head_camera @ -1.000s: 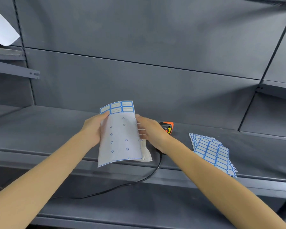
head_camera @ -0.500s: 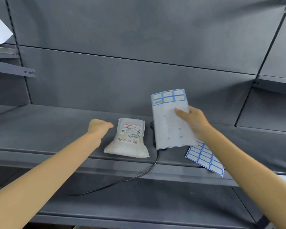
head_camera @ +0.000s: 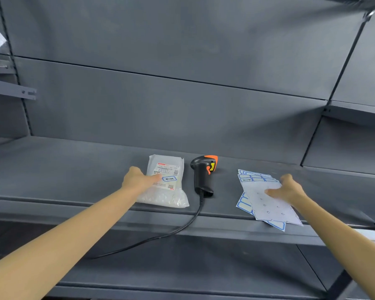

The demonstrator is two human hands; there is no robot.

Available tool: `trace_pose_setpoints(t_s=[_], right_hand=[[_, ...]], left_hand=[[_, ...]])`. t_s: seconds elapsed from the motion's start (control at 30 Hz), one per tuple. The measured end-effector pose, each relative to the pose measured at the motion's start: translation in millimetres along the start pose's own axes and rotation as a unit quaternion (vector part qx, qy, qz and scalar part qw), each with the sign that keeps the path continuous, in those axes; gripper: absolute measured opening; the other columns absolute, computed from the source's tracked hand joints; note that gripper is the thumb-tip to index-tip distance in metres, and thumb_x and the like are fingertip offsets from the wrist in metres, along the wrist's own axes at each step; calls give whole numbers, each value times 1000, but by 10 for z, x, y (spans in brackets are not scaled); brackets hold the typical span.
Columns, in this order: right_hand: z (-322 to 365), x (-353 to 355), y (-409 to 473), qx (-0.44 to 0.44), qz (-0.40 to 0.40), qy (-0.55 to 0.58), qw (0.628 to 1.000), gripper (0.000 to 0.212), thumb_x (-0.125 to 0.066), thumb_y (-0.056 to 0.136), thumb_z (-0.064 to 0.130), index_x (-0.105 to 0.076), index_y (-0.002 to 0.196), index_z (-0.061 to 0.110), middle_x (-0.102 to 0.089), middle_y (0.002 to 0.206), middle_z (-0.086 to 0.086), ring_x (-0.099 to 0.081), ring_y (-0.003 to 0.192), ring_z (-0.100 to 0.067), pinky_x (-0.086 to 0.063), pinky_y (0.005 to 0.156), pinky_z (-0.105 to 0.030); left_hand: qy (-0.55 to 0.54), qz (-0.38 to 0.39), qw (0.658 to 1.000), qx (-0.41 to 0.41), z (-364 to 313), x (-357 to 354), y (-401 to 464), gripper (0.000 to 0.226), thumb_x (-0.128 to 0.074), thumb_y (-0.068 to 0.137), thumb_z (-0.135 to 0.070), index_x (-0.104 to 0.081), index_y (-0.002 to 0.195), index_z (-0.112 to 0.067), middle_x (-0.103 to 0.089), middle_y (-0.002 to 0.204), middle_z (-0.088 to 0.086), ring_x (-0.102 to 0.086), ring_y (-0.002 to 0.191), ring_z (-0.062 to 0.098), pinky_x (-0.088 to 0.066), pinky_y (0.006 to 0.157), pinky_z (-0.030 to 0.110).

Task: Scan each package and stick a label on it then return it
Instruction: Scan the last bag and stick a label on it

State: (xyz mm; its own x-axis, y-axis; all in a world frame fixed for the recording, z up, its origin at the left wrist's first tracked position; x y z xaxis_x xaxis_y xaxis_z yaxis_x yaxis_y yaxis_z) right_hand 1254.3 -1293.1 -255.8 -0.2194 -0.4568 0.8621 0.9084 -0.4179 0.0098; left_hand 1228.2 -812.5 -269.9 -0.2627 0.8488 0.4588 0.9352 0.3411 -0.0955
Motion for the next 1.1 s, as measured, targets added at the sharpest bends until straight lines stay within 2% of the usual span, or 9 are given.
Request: trace_pose_setpoints(t_s=[0.1, 0.23, 0.33, 0.43, 0.5, 0.57, 0.77, 0.93, 1.1], right_hand=[[42, -33, -27, -18, 2, -111, 994, 66, -65, 84, 45, -36, 130, 7, -43, 132, -20, -35, 125, -37, -34, 98, -38], [210, -51, -51, 10, 10, -171, 985, 50, -59, 89, 38, -44, 133, 18, -38, 136, -18, -30, 128, -36, -29, 105, -38], [268, -141, -81, 22, 19, -189, 981, 33, -47, 95, 29, -53, 126, 20, -44, 133, -14, -33, 124, -34, -30, 102, -36], [268, -202, -91, 19, 25, -184, 982, 30, -41, 94, 23, -54, 121, 19, -45, 131, -14, -34, 122, -35, -31, 100, -36], [288, -194, -81, 22, 22, -189, 981, 29, -43, 95, 23, -54, 121, 17, -46, 131, -14, -35, 121, -34, -32, 100, -36], [355, -157, -71, 34, 6, -192, 981, 33, -48, 93, 21, -50, 126, 15, -47, 130, -14, -36, 122, -34, -33, 99, -37], [869, -186, -229, 153, -32, -187, 970, 65, -57, 90, 24, -28, 148, 17, -38, 146, -12, -32, 135, -31, -29, 107, -43], [1304, -137, -458, 229, -69, -150, 959, 64, -52, 94, 26, -24, 150, 15, -29, 154, -10, -24, 143, -26, -24, 112, -41], [1324, 27, -608, 233, -90, -162, 955, 63, -51, 95, 29, -26, 149, 11, -32, 153, -11, -27, 142, -26, -23, 113, -38]], left_hand=[[-30, -9, 1000, -1, 23, 6, 32, 51, -79, 75, -36, -35, 64, -11, -37, 65, 1, -42, 55, 16, -27, 47, 26], [-62, -23, 998, -13, 20, 9, 47, 58, -82, 73, -25, -29, 52, -15, -37, 55, 0, -36, 48, 15, -23, 46, 25], [-103, -38, 994, -21, 54, 25, 62, 49, -84, 70, -19, -37, 56, -16, -42, 59, -1, -41, 55, 18, -29, 51, 26], [-140, -63, 988, -24, 55, 111, 22, 30, -85, 69, -19, -57, 76, -12, -54, 78, -2, -51, 82, 24, -39, 63, 28], [-163, -90, 982, -23, 55, 193, 0, 53, -86, 69, -21, -59, 112, -5, -57, 101, 0, -54, 93, 23, -45, 77, 31], [-186, -117, 975, -32, 24, 292, -39, 64, -86, 68, -21, -54, 121, -4, -57, 107, 2, -56, 93, 21, -47, 81, 33], [-249, -112, 959, -78, -173, 355, -133, 56, -88, 66, -21, -54, 110, -13, -61, 97, -2, -60, 81, 13, -44, 62, 23], [-280, -90, 949, -109, -395, 208, -251, 50, -88, 65, -23, -56, 102, -16, -63, 90, -8, -60, 77, 1, -42, 59, 17], [-303, -44, 942, -139, -623, -55, -429, 33, -87, 67, -22, -59, 82, -27, -63, 76, -20, -61, 69, -7, -43, 57, 12]])
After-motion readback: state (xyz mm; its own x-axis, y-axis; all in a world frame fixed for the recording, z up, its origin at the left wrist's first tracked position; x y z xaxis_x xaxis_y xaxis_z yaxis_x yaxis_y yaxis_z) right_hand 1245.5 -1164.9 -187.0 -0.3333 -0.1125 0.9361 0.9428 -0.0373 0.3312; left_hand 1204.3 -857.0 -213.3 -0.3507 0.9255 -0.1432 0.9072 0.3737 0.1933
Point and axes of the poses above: each hand's wrist, its own y-axis towards the middle knuckle, its own x-axis out of the back of the hand, z = x × y, the point moved 10 cm from there along y, towards the middle knuckle
